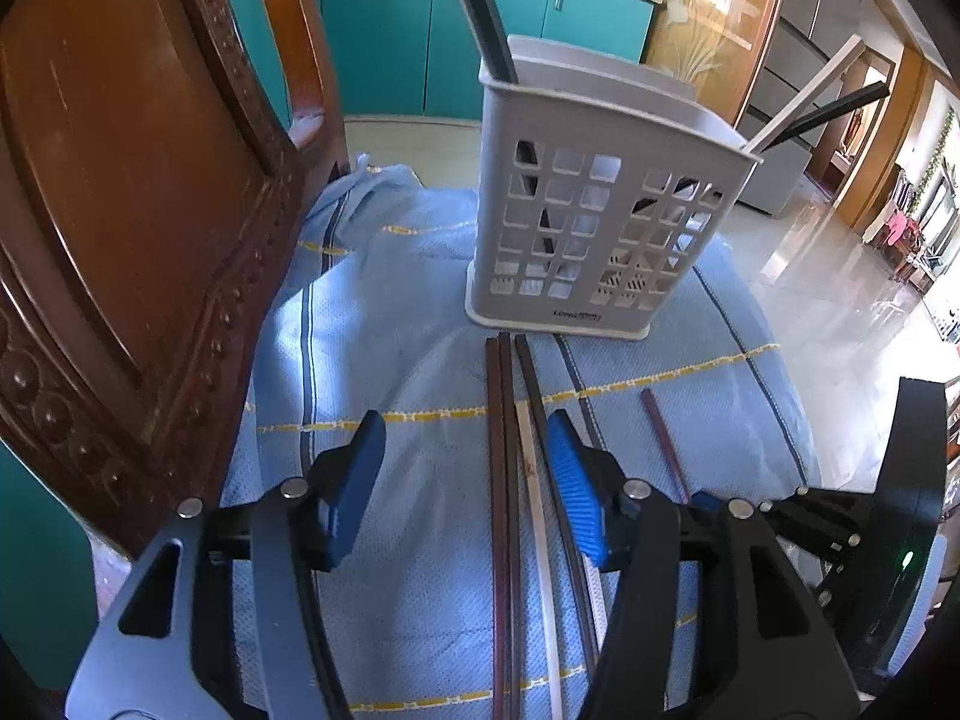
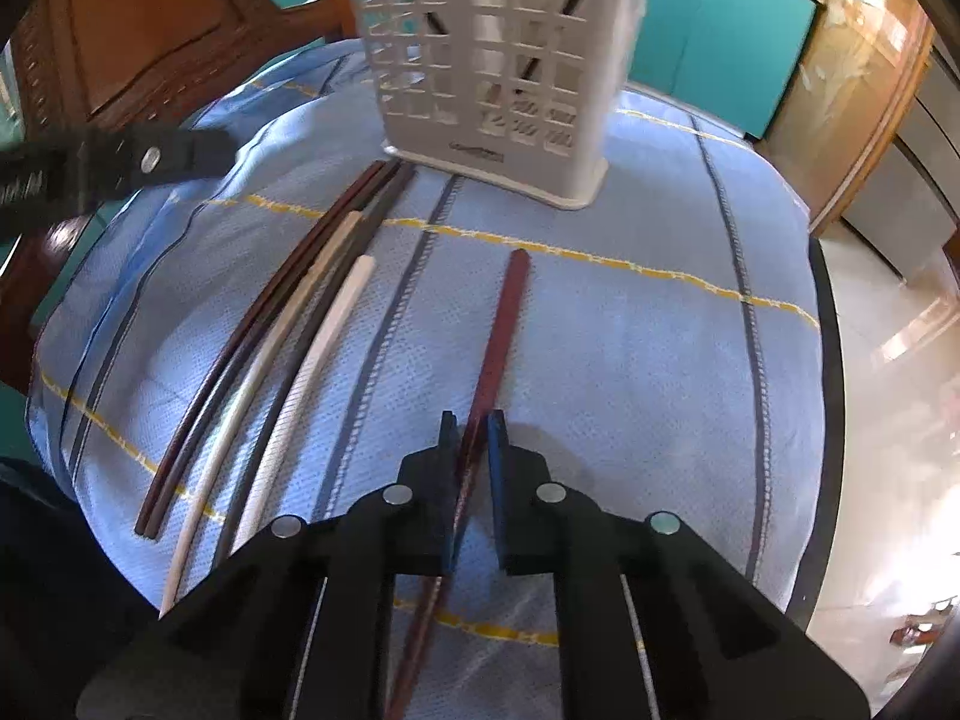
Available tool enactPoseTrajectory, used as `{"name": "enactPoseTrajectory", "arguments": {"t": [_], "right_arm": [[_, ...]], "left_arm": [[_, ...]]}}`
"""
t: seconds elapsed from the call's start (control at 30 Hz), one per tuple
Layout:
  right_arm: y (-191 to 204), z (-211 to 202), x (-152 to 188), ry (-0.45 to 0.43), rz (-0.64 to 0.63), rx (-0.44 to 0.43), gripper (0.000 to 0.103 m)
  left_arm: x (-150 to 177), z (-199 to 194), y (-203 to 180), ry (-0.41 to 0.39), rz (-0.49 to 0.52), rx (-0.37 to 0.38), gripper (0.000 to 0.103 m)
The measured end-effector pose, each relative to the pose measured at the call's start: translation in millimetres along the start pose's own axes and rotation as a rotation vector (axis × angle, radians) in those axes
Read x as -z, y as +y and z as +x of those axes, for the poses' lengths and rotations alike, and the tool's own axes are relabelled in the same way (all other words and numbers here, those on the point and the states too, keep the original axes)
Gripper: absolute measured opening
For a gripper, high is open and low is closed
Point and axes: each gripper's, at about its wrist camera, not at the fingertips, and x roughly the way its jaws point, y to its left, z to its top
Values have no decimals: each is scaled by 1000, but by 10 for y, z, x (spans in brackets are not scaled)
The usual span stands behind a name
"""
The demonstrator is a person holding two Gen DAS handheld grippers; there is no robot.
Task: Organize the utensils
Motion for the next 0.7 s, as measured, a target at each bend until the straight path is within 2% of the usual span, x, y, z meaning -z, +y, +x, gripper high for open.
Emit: {"name": "enactPoseTrajectory", "arguments": {"t": [0.07, 0.17, 0.33, 0.6, 0.67, 0.7], "right_arm": [[-98, -6, -22, -10, 41, 31, 10], [-214, -34, -54, -29, 98, 24, 9], [-394, -46, -65, -25, 196, -36, 9], [-418, -94, -46, -23, 221, -36, 16], [-417, -105, -46, -26, 218, -38, 20], [-409, -109, -48, -26, 216, -37, 21]], "left_arm": [[16, 32, -4, 15, 2, 1, 57], [49, 104, -36, 42, 13, 6, 58], [135, 227, -72, 84, 25, 10, 59], [176, 334, -81, 136, 7, 62, 59], [194, 359, -109, 146, 17, 52, 55], [206, 384, -119, 152, 25, 40, 50]]}}
